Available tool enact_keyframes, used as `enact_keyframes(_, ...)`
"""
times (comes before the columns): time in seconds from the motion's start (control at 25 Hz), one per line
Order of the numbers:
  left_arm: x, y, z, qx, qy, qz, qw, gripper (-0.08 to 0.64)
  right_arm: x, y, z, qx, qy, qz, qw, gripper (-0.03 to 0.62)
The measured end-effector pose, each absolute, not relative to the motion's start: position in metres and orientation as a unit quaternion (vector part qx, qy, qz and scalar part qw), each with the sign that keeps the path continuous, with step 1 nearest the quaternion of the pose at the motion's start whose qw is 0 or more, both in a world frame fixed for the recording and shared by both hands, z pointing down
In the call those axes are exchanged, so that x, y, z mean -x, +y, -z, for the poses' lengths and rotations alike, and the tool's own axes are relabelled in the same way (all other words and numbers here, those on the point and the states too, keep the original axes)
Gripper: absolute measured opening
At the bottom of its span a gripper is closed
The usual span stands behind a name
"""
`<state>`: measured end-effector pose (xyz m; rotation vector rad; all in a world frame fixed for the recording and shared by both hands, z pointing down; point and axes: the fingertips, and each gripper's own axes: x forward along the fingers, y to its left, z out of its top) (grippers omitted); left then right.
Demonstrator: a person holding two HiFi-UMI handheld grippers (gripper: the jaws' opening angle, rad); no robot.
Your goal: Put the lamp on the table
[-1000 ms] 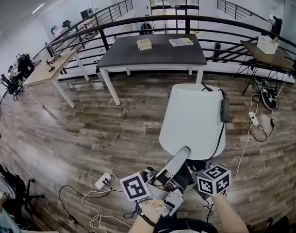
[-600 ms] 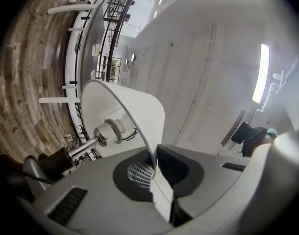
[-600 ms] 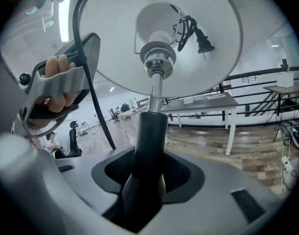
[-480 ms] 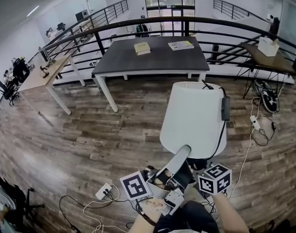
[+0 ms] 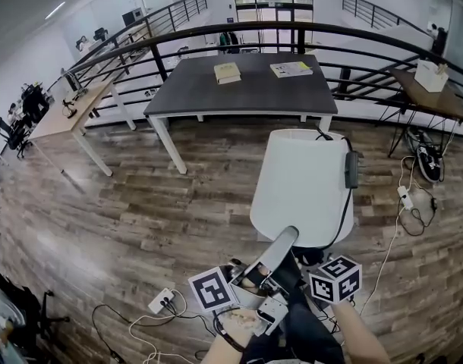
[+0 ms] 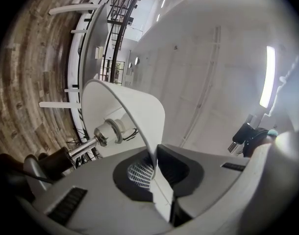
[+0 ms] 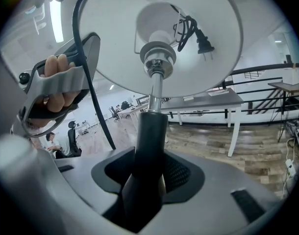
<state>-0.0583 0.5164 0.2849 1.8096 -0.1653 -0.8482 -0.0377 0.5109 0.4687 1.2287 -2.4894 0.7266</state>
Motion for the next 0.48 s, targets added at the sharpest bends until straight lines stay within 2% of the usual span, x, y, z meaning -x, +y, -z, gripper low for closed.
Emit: enact_keyframes(0.48,0.009,0.395,-0.282,-0.761,-0.084,0.363,0.530,0.028,-0.010,0.386,-0.465,-0.409,-0.867,-0.246,0.142,0.178)
